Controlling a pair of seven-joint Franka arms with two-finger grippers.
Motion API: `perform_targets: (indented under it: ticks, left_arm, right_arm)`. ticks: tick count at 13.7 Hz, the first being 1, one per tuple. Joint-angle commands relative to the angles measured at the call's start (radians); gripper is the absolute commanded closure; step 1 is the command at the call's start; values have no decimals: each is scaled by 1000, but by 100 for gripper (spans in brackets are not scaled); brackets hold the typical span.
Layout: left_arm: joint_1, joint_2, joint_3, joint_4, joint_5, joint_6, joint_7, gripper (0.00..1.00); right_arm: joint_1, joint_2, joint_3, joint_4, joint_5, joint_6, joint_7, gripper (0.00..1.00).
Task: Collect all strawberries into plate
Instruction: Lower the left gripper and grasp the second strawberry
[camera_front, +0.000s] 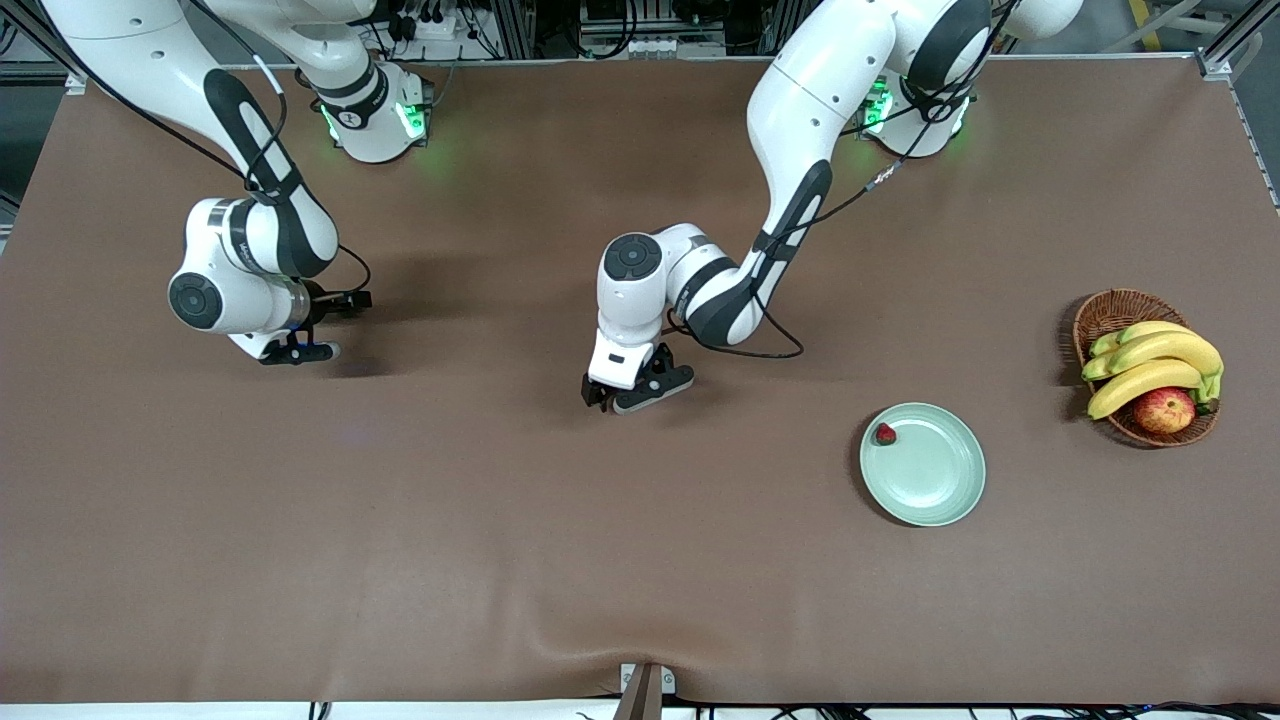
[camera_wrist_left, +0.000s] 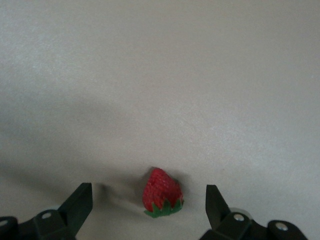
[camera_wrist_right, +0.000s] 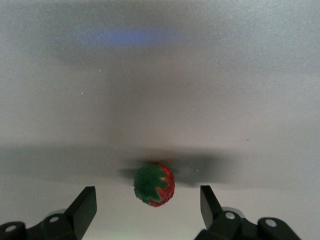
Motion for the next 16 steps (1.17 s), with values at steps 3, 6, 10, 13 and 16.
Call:
perform_targets:
  ticks: [3,6,10,13,16]
  left_arm:
    - [-9,13,10,21,16,-14,47,0]
    - [-9,12,8,21,13,-14,46,53]
    - [-10,10,7,21,6,-18,43,100]
    - [-10,-1,7,21,9,-20,43,100]
    - [7,-40,13,23,11,-102,47,100]
  right_arm:
    - [-25,9,12,-18,-22,42,-4,15]
    - [-25,11,12,-18,-22,42,-4,25]
    - [-23,9,12,-16,-24,42,-4,47]
    - [-23,8,12,-13,-25,42,-4,66]
    - [-23,2,12,-1,-27,42,-4,83]
